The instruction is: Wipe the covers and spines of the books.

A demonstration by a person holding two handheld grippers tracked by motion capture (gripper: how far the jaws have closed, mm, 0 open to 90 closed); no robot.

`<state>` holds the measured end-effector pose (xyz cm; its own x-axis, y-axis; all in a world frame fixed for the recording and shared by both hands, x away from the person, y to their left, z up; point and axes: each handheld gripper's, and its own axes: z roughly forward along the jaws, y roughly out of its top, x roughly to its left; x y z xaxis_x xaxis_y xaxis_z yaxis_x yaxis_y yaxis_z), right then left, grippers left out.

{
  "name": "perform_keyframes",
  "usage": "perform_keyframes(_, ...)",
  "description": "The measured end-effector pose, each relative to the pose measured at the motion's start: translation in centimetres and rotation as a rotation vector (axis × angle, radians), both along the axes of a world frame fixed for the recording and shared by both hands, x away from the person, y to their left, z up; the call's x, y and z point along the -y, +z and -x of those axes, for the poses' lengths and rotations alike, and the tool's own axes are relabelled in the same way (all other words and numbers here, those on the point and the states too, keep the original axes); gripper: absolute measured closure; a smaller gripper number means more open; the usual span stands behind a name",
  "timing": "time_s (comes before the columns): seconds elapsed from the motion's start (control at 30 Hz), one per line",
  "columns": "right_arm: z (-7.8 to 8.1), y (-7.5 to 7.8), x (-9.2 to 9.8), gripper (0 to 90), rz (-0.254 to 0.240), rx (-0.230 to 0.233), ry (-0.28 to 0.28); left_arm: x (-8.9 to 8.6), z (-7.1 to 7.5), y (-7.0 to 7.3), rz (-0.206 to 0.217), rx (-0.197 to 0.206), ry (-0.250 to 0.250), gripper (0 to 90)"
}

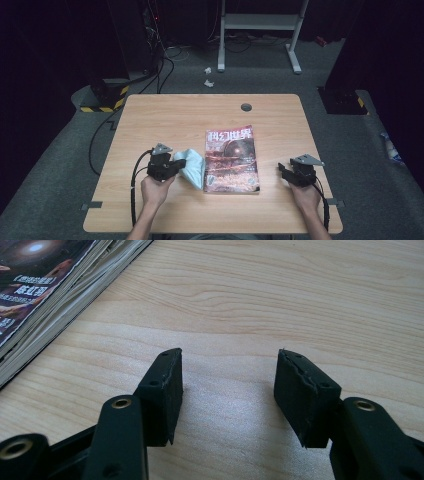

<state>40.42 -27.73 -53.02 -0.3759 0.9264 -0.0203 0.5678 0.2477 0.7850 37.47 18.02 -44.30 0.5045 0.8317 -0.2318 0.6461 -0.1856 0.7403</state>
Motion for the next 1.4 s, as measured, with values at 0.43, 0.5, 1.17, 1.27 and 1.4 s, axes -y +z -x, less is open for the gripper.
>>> perform_keyframes(0.43,0.0,0.0,0.0,45.1,0.0,0.0,0.0,5.5,-4.0,2.2,0.025,0.016,-0.123,87.7)
perform_keyframes(0.5,0.0,0.0,0.0,45.1,-0.002,-0.001,-0.001,6.2,-4.5,2.1,0.029,0.015,-0.137,87.6)
perform_keyframes(1.17,0.0,0.0,0.0,45.1,-0.002,-0.001,-0.003,12.3,-7.2,-1.9,0.006,-0.024,-0.2,87.4)
perform_keyframes(1.27,0.0,0.0,0.0,45.1,-0.002,-0.001,-0.003,12.4,-7.2,-2.5,0.002,-0.035,-0.197,87.3)
perform_keyframes(1.4,0.0,0.0,0.0,45.1,-0.001,0.0,-0.002,12.7,-7.3,-3.2,-0.036,-0.044,-0.203,86.6)
